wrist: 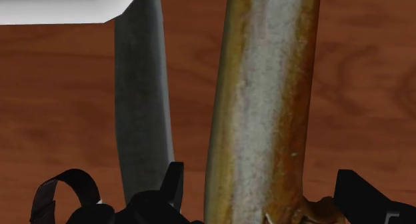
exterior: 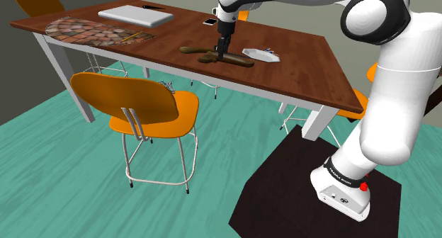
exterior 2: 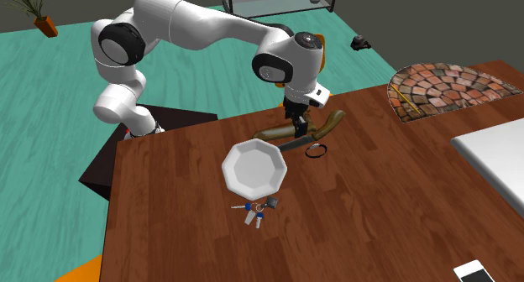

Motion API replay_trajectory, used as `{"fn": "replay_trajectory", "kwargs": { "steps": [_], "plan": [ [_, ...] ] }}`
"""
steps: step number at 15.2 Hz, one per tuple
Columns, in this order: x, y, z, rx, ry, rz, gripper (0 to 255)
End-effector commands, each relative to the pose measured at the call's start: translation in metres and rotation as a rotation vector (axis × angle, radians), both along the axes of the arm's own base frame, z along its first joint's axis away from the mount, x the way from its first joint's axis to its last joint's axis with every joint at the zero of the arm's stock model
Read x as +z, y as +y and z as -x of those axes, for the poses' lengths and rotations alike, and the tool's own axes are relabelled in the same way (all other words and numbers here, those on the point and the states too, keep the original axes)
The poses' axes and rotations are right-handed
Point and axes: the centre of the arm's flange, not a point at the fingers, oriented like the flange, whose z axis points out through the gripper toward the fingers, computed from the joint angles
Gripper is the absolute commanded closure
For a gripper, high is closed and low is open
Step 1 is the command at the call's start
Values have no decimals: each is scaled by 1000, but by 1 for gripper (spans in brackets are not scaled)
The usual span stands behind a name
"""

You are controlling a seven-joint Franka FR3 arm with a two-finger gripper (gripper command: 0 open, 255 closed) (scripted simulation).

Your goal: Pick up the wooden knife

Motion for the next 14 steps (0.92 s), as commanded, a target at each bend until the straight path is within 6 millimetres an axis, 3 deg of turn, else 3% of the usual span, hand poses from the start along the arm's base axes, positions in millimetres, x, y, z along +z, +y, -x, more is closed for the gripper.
{"fn": "replay_trajectory", "kwargs": {
  "steps": [1,10,14],
  "plan": [
    [-1,0,0,0,0,0,255],
    [-1,0,0,0,0,0,255],
    [20,0,0,0,0,0,255]
  ]
}}
